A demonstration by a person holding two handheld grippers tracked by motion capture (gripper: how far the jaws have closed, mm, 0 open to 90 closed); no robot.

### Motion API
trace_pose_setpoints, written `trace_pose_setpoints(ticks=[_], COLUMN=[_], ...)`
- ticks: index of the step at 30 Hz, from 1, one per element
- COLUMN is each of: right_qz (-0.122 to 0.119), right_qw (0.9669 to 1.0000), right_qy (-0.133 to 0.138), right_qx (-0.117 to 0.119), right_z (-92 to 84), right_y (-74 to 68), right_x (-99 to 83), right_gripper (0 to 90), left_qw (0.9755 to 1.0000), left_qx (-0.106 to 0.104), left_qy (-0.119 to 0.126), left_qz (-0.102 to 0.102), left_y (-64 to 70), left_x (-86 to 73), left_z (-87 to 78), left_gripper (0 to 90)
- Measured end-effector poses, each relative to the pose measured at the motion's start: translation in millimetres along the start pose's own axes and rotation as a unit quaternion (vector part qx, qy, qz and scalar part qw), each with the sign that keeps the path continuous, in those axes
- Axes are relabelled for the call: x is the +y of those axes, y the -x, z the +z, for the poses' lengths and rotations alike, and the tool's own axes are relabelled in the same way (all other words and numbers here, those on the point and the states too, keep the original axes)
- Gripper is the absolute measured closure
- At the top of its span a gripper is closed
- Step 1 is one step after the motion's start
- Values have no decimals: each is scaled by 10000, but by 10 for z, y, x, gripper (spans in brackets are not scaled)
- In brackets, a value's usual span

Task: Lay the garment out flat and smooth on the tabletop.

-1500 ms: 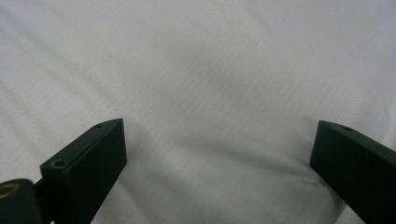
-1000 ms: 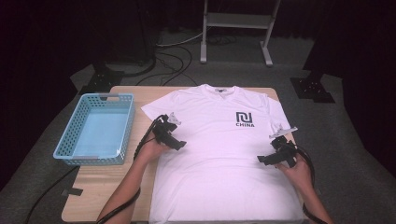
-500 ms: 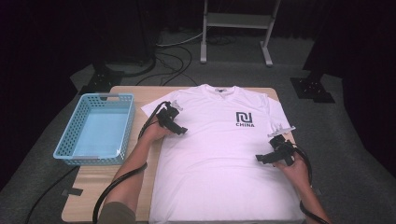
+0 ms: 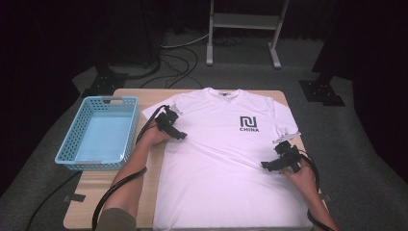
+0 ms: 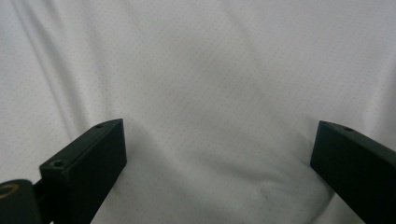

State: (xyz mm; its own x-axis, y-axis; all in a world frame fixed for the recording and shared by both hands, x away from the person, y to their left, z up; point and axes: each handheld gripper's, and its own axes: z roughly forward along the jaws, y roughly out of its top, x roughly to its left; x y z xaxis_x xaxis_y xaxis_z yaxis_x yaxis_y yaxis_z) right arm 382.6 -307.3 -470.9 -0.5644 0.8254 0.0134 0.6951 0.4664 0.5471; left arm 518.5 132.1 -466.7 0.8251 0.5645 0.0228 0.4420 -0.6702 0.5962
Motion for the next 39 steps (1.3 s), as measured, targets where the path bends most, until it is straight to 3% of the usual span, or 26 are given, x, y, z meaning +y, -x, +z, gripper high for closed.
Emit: trace_pose_setpoints(ticks=[3,5,6,9,12,15,22,39], right_qz=[13,56,78,77,90,91,22,-120], right_qw=[10000,9999,9999,9998,9996,9994,9990,9990], right_qy=[10,111,123,175,260,335,446,427], right_qx=[14,2,-3,-12,-6,4,10,-31], right_z=[-12,-70,-84,-121,-189,-253,-403,-585], right_y=[0,22,27,42,48,47,36,15], right_x=[11,26,29,30,7,-30,-136,-405], right_gripper=[41,41,41,41,41,41,41,41], left_qw=[10000,9996,9996,9989,9987,9987,9976,9970], left_qx=[28,13,13,-56,-81,-65,-54,41], left_qy=[45,279,279,467,495,499,661,697], left_qz=[31,-36,-36,-73,-41,-11,-194,-321], left_y=[39,114,114,239,349,465,728,1087], left_x=[13,36,36,53,22,-54,-280,-744], left_z=[-20,-93,-93,-216,-309,-398,-601,-916], left_gripper=[64,64,64,64,64,64,63,63])
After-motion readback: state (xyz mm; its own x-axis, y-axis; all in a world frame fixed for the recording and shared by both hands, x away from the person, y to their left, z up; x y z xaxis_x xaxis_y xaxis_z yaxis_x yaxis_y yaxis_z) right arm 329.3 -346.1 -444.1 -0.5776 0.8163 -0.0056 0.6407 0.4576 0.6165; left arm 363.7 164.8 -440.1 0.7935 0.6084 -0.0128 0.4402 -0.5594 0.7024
